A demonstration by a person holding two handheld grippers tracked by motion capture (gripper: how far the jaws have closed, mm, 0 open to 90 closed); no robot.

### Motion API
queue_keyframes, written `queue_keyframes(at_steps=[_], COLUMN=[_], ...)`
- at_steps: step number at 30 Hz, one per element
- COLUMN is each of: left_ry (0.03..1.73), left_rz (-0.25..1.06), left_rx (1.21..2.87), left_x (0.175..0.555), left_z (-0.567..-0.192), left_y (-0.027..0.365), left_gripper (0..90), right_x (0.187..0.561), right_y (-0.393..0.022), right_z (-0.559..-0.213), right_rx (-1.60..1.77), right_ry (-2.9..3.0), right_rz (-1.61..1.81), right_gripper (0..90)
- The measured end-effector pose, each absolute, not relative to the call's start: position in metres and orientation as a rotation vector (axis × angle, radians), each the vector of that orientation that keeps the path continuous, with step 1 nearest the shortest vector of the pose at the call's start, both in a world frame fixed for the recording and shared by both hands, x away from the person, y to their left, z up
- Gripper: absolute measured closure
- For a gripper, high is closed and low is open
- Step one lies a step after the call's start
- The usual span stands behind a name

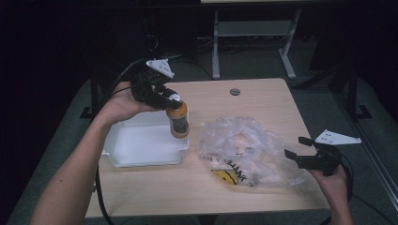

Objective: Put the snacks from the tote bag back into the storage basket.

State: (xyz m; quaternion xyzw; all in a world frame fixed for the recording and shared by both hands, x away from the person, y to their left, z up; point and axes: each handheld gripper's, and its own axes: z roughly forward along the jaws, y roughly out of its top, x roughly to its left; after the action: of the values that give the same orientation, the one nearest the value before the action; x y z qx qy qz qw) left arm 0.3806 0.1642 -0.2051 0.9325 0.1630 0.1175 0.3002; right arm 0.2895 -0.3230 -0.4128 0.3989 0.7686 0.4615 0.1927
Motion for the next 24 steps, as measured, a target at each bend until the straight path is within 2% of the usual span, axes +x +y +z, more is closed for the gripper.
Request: queue_keyframes(at_steps=[24], left_ry=[0.507], left_rz=[0.293], left_rx=[2.461], left_x=[0.384], left_z=[-0.243], left_y=[0.191], left_gripper=[59.2], right_x=[0.290], right_y=[-0.320], right_z=[-0.413], right_rx=[1.117], right_ry=[2.155], right_rz=[1.304], right_gripper=[18.6])
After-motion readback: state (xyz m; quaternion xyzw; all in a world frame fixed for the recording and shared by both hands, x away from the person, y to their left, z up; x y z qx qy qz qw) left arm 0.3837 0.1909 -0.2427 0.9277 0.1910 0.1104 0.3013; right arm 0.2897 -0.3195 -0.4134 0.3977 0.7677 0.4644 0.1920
